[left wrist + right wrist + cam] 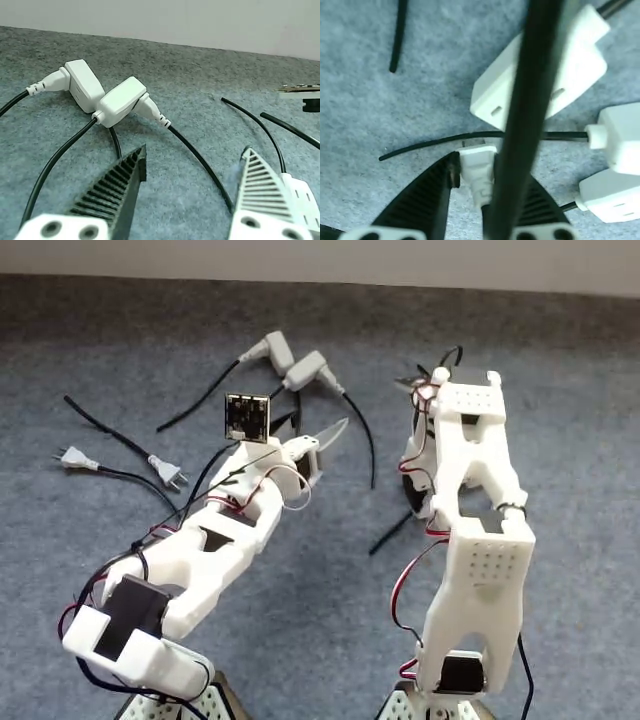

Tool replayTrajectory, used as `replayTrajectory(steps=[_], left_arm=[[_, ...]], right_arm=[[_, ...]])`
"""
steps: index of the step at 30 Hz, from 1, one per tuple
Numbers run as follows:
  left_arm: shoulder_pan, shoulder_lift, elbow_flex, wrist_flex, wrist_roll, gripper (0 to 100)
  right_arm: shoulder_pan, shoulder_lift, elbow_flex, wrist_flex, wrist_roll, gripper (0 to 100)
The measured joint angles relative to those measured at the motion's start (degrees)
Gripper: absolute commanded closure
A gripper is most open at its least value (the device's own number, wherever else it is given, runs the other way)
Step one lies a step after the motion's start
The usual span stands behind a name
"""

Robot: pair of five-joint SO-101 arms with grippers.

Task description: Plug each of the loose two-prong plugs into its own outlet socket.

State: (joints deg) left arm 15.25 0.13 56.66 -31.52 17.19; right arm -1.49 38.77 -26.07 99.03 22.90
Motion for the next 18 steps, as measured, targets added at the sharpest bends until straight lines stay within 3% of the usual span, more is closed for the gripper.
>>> replayTrajectory(steps=[8, 18], left_arm=[[0.00, 0.00, 0.00, 0.00, 0.00, 71], [0.00, 0.00, 0.00, 0.00, 0.00, 71]], right_arm=[[0.88, -3.25, 0.18, 0.00, 0.00, 94.7], [10.29, -28.57, 0.18, 0.00, 2.29, 94.6]])
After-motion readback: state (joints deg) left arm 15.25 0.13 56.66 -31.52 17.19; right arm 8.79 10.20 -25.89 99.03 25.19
